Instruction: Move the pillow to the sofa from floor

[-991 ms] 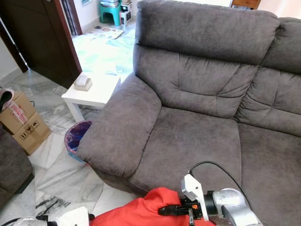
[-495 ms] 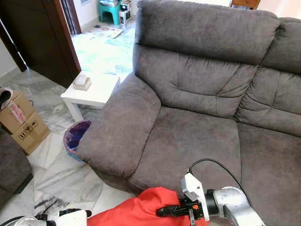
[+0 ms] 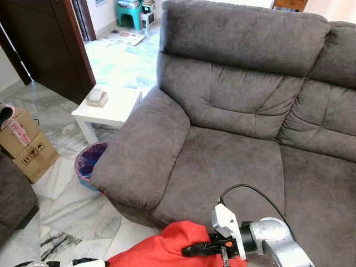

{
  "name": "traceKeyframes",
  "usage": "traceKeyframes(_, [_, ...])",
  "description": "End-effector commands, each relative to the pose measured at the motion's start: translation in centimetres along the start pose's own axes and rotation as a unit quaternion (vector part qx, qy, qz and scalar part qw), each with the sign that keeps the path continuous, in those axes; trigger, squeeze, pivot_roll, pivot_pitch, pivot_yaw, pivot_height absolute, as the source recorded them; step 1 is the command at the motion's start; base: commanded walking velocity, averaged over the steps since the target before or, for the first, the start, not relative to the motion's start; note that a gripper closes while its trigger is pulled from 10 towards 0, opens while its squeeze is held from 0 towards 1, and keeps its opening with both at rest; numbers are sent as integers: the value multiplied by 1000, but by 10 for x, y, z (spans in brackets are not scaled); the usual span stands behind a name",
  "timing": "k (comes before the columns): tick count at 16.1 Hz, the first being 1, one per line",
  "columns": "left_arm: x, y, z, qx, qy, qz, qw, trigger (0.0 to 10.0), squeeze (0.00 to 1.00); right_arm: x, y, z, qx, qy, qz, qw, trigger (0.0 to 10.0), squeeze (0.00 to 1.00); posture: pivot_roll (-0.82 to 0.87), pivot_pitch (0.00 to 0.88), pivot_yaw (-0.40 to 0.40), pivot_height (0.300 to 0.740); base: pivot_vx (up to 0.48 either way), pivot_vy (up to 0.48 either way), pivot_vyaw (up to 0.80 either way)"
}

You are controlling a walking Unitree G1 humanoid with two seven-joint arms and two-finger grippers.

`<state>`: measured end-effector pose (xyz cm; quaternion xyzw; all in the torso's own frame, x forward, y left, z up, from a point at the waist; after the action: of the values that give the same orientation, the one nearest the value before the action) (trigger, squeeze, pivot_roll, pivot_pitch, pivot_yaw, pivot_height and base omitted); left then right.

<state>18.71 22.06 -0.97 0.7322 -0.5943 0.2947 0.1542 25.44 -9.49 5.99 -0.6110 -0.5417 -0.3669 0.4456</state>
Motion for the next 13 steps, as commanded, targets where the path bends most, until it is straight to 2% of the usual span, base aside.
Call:
traceKeyframes(1, [-10,9,2,-15,-21,1,1000,10000,1000,25,-2,3,13,44,-43,998,10000,0,176,125,-35,740,0,0,0])
traceKeyframes(5, [-15,5,9,15,-29,3,999,10000,1000,33,-3,6,17,55,-51,997,10000,0,176,125,-37,740,0,0,0])
traceKeyframes(7, [-9,-1,14,52,-7,1,999,10000,1000,35,-3,6,17,57,-53,997,10000,0,176,125,-37,740,0,0,0])
traceKeyframes(8, [-11,-3,18,67,-3,-14,998,10000,0,35,-4,6,18,57,-54,997,10000,0,176,125,-40,740,0,0,0])
traceKeyframes(11, [-12,1,23,77,15,-37,996,10000,0,35,-5,7,18,58,-52,997,10000,0,172,125,-39,740,0,0,0])
traceKeyframes(12, [-10,4,25,72,21,-37,997,1765,0,35,-5,6,17,58,-50,997,10000,0,169,126,-41,740,0,0,0])
traceKeyframes(13, [-10,6,25,67,23,-34,997,0,0,34,-5,6,15,58,-49,997,10000,0,171,125,-42,740,0,0,0])
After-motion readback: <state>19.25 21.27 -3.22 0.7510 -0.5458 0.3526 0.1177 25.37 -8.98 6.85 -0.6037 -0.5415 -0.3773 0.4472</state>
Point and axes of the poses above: a point about 5 cm out from each wrist's last joint towards the gripper, its own z axis pointing out of the wrist towards the gripper, its own x axis along the axis of the wrist's last joint, y = z × x, the point moved 3 cm from there along z, pointing out of the wrist towards the gripper, and after that the axes turned 5 degrees about -z, right-handed, at the moved point
